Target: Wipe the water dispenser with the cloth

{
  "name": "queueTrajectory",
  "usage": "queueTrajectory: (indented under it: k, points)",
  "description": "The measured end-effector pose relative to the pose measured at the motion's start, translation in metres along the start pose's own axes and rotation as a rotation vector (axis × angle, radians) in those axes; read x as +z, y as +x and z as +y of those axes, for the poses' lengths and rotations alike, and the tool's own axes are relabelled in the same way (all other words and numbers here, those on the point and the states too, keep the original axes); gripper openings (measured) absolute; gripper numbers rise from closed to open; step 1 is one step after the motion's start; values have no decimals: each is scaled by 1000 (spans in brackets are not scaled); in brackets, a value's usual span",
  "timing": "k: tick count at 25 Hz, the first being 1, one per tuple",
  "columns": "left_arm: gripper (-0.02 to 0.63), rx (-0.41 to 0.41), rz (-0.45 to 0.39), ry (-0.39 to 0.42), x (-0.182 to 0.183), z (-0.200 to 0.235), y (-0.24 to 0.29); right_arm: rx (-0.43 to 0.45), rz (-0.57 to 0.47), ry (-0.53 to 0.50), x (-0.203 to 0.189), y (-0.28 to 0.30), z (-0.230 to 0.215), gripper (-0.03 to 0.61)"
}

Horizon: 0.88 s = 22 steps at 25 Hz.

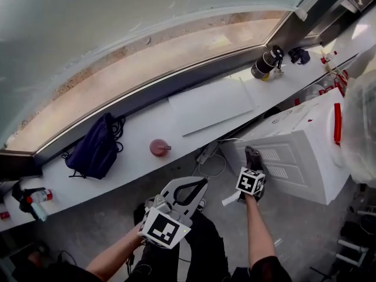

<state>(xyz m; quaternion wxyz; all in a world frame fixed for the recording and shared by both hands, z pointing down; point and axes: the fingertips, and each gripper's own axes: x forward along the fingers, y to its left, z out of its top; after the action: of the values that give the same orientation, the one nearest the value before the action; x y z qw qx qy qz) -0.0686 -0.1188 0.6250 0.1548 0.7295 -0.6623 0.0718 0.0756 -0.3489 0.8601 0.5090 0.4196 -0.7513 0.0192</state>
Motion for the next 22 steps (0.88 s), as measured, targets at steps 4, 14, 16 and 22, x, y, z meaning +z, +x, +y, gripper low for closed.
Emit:
queueTrajectory:
  k: [4, 14, 16, 22]
  points:
    - [17, 12, 12, -11, -34, -1, 13, 28, 39, -17, -22, 47, 26, 103]
    - [18, 43, 66, -25, -82, 19, 18, 77, 90, -40, -49, 95, 52, 101]
    - [18, 37, 62, -35, -70, 19, 17, 95, 56, -23, -39, 73, 50, 101]
    - [17, -31, 41, -28, -9, 2, 13, 181, -48, 64, -5, -27, 28, 101]
